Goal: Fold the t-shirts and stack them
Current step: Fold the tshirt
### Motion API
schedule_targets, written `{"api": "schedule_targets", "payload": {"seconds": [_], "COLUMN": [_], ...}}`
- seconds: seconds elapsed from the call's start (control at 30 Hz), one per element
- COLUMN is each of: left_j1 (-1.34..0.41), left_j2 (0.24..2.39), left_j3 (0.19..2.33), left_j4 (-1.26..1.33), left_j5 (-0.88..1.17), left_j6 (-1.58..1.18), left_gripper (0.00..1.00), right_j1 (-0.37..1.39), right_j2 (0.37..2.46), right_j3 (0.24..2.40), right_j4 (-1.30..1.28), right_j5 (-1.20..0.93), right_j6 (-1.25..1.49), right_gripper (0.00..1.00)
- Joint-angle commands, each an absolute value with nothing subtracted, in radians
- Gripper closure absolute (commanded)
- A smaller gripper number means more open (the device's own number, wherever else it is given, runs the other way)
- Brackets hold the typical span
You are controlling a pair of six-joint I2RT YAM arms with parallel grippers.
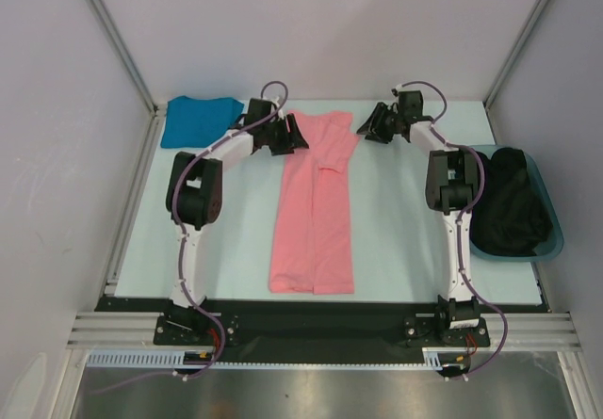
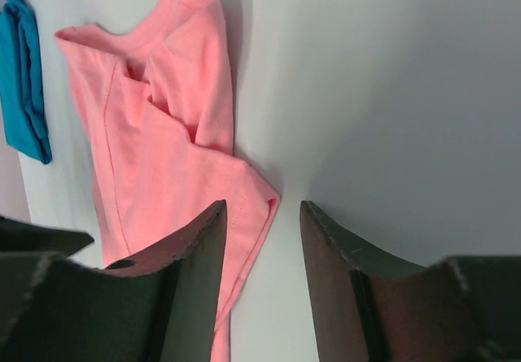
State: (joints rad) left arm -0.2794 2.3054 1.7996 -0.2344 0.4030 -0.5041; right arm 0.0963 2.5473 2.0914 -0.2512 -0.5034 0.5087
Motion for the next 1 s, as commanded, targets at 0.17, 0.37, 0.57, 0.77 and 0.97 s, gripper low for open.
{"api": "schedule_targets", "payload": {"seconds": [0.17,0.37,0.57,0.77,0.97], "left_j1": [-0.27,-0.27,-0.27,-0.27,-0.27], "left_j2": [2.076,1.98,1.893,1.829,1.752], "left_j3": [1.605,1.548,1.482,1.424,1.358], "left_j4": [-0.25,-0.319,-0.374,-0.425,-0.454], "left_j5": [0.361,0.357,0.345,0.333,0.331], "left_j6": [-0.462,-0.445,-0.426,-0.4,-0.394], "left_gripper": [0.37,0.37,0.38,0.38,0.38], "right_j1": [0.11,0.117,0.126,0.138,0.156], "right_j2": [2.582,2.623,2.642,2.58,2.501], "right_j3": [2.155,2.214,2.279,2.28,2.234], "right_j4": [-0.316,-0.325,-0.341,-0.35,-0.365], "right_j5": [-0.495,-0.5,-0.541,-0.519,-0.445], "right_j6": [0.463,0.459,0.479,0.485,0.491], "right_gripper": [0.62,0.68,0.88,0.99,1.0]}}
